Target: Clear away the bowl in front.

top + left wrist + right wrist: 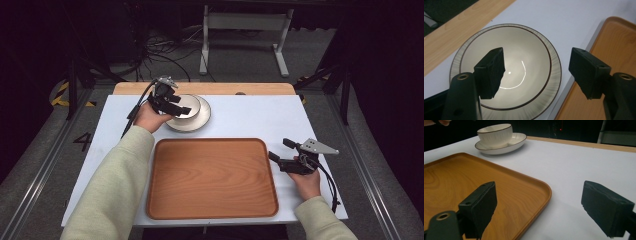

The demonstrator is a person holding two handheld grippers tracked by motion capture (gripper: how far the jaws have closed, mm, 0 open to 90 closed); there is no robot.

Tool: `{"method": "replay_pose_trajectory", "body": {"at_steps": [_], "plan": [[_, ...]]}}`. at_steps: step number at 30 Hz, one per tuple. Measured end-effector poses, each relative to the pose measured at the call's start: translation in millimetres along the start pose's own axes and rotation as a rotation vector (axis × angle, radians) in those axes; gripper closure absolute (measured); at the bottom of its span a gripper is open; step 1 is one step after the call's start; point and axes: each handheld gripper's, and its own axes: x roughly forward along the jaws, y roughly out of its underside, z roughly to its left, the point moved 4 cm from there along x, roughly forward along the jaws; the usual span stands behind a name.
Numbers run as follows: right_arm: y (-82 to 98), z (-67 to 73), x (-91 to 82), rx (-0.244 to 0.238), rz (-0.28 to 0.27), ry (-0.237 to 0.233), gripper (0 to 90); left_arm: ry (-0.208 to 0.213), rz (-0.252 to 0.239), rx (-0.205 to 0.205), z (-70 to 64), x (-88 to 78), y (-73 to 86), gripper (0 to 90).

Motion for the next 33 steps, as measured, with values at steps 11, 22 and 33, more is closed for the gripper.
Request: {"method": "replay_pose_trajectory", "body": {"at_steps": [11,22,33], "plan": [[-0.5,-2.2,-0.8,0.014,-0.014,0.0,11.0,-0.001,0.101,0.028,-0.7,23.4,7.7,32.1],[-0.9,-3.5,-2.0,0.038,-0.023,-0.006,10.2,-0.01,0.2,0.062,-8.4,45.0,12.7,33.6],[-0.7,-3.2,-1.3,0.037,-0.022,-0.01,10.2,-0.049,0.266,0.104,-11.7,56.2,16.5,48.9]]}}
